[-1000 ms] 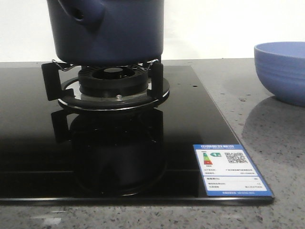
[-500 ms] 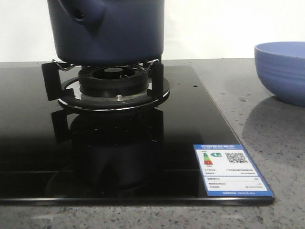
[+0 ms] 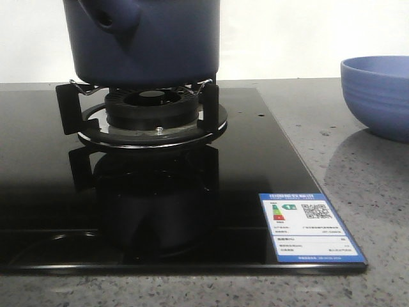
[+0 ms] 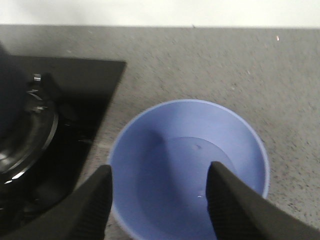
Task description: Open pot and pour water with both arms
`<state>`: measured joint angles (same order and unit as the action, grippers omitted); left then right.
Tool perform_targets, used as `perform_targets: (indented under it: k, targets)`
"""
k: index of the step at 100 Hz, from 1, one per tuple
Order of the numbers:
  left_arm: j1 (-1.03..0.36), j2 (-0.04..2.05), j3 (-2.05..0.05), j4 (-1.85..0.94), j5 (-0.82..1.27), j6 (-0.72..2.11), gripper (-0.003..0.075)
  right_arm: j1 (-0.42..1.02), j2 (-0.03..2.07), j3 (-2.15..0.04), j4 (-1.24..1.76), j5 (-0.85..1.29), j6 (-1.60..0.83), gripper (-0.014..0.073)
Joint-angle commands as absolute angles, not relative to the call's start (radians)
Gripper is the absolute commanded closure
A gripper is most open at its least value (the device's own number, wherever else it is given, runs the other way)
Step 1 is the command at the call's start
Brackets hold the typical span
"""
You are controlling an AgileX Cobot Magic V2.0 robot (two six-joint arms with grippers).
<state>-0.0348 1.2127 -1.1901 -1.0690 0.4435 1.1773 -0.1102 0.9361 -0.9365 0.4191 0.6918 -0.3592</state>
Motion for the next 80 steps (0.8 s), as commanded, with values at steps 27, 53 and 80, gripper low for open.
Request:
perform_targets:
  k: [27,53,80]
  targets:
    - [-0.033,1.177,-1.234,-1.113,0.405,1.173,0.0379,-0.239,1.269,-1.230,0.373,0.872,-0.339,0.0228]
    - [-0.015,1.177,-1.234,-1.107,0.399,1.173,0.0379,-0.245,1.384,-1.259,0.268,0.955,-0.283,0.0228]
    - [-0.011,1.177,-1.234,-1.107,0.399,1.173,0.0379,-0.245,1.435,-1.259,0.254,0.989,-0.283,0.0228]
